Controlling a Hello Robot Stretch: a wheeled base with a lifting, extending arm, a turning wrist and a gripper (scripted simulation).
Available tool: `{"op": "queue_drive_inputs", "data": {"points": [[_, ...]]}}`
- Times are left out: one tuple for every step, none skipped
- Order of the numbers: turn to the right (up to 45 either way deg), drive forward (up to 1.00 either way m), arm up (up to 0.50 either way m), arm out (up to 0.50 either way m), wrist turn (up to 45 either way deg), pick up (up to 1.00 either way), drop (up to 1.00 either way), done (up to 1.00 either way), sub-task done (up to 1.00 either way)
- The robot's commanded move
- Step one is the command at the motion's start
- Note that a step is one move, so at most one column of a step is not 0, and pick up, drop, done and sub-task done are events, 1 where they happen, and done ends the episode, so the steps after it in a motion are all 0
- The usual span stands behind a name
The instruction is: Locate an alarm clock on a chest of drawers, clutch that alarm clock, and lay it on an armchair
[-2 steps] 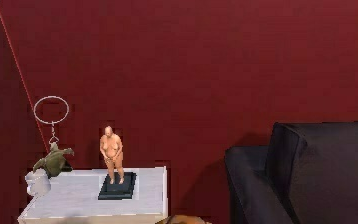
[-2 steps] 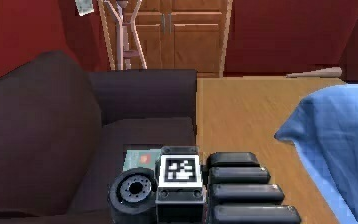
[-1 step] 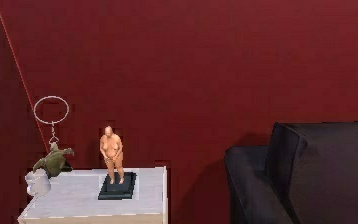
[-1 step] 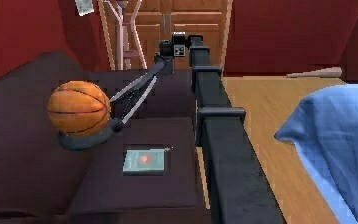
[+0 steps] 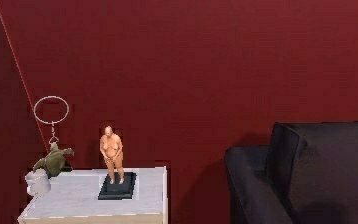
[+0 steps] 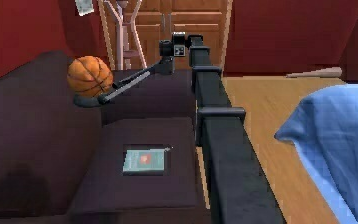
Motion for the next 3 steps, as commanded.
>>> {"op": "queue_drive_inputs", "data": {"points": [[0.0, 0.0, 0.0, 0.0, 12.0, 0.0, 0.0, 0.0, 0.0], [0.0, 0.0, -0.22, 0.0, 0.0, 0.0, 0.0, 0.0, 0.0], [0.0, 0.0, -0.32, 0.0, 0.0, 0.0, 0.0, 0.0, 0.0]]}}
